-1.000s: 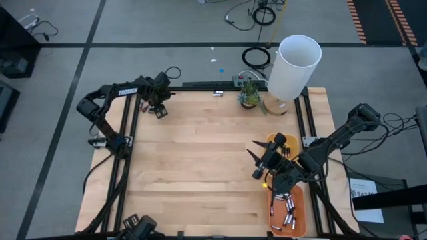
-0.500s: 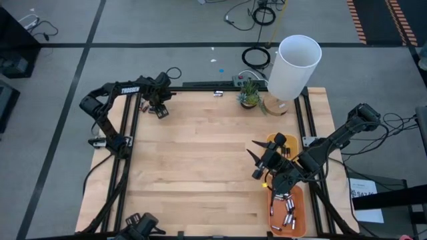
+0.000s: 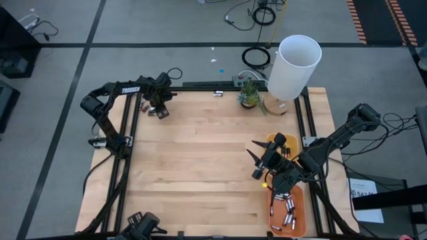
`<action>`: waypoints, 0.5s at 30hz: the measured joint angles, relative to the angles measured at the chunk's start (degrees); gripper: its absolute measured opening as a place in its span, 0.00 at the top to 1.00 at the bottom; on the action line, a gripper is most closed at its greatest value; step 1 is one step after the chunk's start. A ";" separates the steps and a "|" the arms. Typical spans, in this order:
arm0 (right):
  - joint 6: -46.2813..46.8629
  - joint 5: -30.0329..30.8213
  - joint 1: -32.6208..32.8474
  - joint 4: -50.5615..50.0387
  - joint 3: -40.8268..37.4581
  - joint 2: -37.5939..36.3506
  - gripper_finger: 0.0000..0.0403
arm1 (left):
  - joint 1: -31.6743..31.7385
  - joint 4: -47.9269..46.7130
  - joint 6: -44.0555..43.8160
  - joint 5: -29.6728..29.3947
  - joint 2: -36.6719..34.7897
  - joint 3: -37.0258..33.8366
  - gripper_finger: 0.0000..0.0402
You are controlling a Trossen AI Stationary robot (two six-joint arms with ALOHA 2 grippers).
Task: Sort batteries
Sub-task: Put the black battery into the orange bin
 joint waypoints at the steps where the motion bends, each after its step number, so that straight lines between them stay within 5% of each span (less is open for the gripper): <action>1: 0.00 0.01 0.00 0.14 0.00 0.00 0.59 | -0.11 0.20 0.00 0.10 0.00 0.00 0.74; 15: -0.19 0.04 -0.07 0.80 0.00 0.00 0.59 | -8.72 4.51 3.13 -6.31 -0.62 -0.15 0.88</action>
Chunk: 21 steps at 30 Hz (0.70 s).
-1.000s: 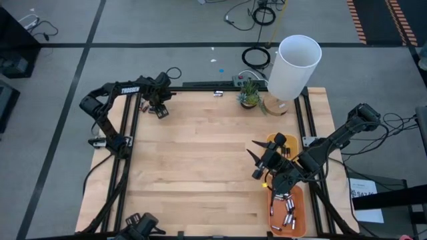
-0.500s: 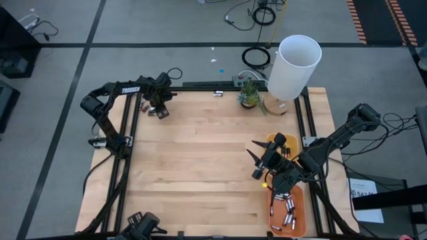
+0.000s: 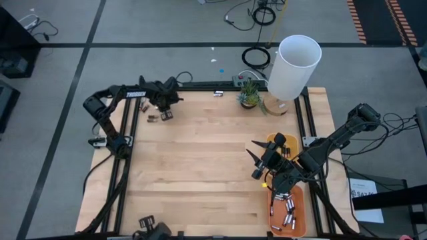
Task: Sort batteries
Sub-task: Put the black battery into the orange bin
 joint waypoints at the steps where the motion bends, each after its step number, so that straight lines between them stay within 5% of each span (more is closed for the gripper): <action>1: -0.01 0.00 0.02 0.00 0.00 0.00 0.59 | -0.81 1.74 -0.04 0.68 -0.27 0.00 0.88; 11: -0.05 0.02 -0.34 -0.09 0.00 0.00 0.59 | -10.51 11.29 -3.50 17.82 -3.93 0.14 0.89; 15: -0.27 0.02 -1.09 -0.09 0.00 0.00 0.59 | -16.62 16.68 -7.04 20.48 -6.48 0.13 0.89; 21: -0.27 0.02 -2.22 -0.09 0.00 0.00 0.59 | -27.41 27.95 -20.37 28.15 -8.65 0.15 0.89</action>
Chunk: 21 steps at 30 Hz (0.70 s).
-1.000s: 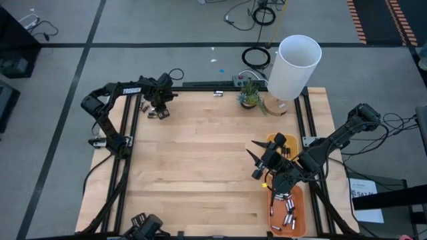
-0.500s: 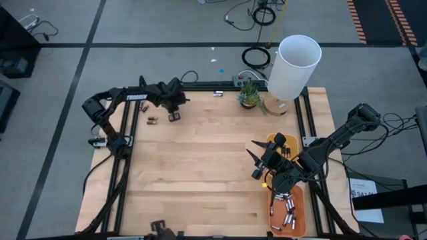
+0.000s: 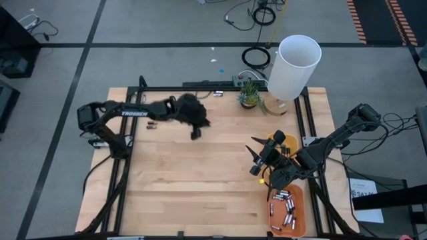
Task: Sort batteries
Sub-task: Put the black battery into the orange bin
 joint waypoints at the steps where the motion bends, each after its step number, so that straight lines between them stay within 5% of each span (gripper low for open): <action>1: 0.00 0.00 -0.03 0.00 0.00 0.00 0.59 | -2.27 3.40 -2.02 1.91 0.06 -0.16 0.89; 7: -0.86 0.00 0.26 0.05 0.00 -0.01 0.59 | -16.85 28.46 -5.77 3.94 6.64 -2.11 0.89; 15: -1.29 0.19 1.01 0.05 3.01 -0.39 0.59 | -28.63 66.92 -9.74 3.14 25.83 1.23 0.89; 21: -1.12 -3.84 1.52 1.95 5.36 -0.39 0.59 | -32.33 63.82 -13.16 3.73 38.56 16.71 0.89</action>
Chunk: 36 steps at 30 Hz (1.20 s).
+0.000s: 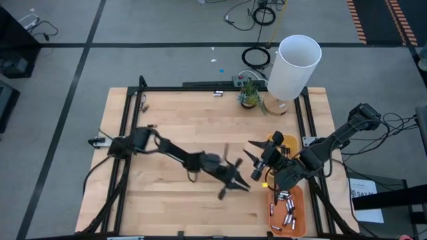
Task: Sort batteries
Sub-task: Put the black battery into the orange bin
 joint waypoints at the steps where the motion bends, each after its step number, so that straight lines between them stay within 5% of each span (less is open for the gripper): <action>1: 0.28 -0.63 0.06 0.32 0.14 0.00 0.59 | -0.60 -2.14 -0.14 0.32 1.82 2.91 0.89; 10: 4.09 -4.76 0.71 0.62 0.17 0.02 0.59 | -5.97 -15.60 7.19 0.66 8.24 19.69 0.89; 26: 2.61 -3.24 1.22 0.80 0.17 0.04 0.59 | -5.39 -17.44 13.47 -9.97 23.27 42.60 0.89; 32: -1.08 -3.27 1.24 1.06 0.17 0.04 0.59 | -4.84 -21.90 13.29 -10.10 25.26 46.84 0.88; 36: -4.72 -3.30 1.18 1.95 0.17 0.04 0.59 | -4.51 -27.36 13.52 -11.40 25.29 46.83 0.77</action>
